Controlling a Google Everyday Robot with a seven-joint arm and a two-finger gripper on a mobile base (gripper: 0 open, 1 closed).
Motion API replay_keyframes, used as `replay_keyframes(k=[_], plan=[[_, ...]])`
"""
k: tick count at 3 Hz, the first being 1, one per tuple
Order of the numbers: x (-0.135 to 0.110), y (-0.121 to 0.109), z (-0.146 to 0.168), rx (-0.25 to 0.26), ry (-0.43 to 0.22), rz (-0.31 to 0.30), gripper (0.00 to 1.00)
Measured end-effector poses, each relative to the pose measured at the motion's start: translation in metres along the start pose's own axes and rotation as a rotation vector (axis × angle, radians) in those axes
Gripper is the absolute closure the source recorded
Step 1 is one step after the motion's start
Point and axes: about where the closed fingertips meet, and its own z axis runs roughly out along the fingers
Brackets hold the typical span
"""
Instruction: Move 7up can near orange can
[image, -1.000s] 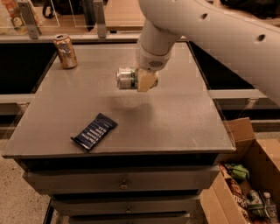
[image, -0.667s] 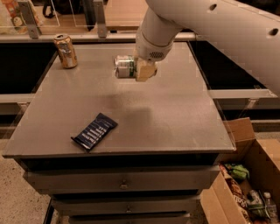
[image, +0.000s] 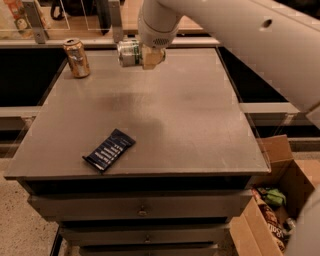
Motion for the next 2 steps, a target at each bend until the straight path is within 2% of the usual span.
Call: replay_keyframes(k=[1, 2], plan=[[-0.021, -0.033, 0.011, 0.032, 0.027, -0.065, 1.00], [-0.051, -0.061, 0.023, 0.064, 0.021, -0.121, 1.00]])
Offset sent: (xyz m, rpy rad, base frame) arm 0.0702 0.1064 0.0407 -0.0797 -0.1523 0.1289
